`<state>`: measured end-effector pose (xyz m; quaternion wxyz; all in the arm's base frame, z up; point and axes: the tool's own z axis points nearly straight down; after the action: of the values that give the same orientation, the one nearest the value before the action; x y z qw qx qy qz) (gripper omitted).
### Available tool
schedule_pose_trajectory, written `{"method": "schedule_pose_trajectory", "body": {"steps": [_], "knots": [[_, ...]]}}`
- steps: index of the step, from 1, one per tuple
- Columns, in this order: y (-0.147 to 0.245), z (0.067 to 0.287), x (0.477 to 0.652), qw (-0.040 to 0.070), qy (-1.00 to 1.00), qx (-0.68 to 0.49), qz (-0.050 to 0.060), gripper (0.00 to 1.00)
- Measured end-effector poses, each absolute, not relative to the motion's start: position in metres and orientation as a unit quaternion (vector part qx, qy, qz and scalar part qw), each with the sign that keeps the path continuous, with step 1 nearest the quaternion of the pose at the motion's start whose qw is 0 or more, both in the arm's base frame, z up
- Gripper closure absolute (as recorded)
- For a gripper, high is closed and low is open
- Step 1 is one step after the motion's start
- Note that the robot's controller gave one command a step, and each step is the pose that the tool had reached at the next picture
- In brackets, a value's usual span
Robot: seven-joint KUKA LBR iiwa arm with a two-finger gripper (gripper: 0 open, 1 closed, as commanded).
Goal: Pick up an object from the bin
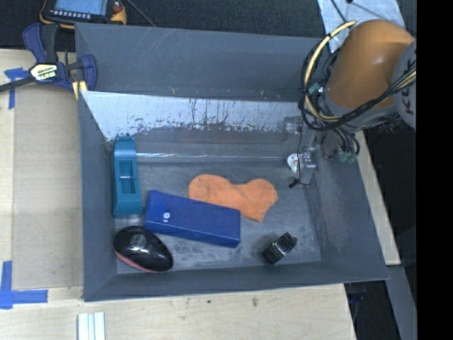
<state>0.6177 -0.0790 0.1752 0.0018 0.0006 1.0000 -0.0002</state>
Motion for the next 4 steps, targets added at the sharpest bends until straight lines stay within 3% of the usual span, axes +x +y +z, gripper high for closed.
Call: {"method": "schedule_pose_trajectory", "body": {"steps": [1,2,3,4], "knots": [[-0.045,0.145,0.596,0.004,0.999,-0.041,-0.001,0.0],[-0.023,0.129,0.585,0.0,1.0,-0.01,0.001,0.0],[-0.012,0.072,0.596,0.002,1.0,0.027,0.0,1.0],[-0.012,0.072,0.596,0.002,1.0,0.027,0.0,1.0]]}}
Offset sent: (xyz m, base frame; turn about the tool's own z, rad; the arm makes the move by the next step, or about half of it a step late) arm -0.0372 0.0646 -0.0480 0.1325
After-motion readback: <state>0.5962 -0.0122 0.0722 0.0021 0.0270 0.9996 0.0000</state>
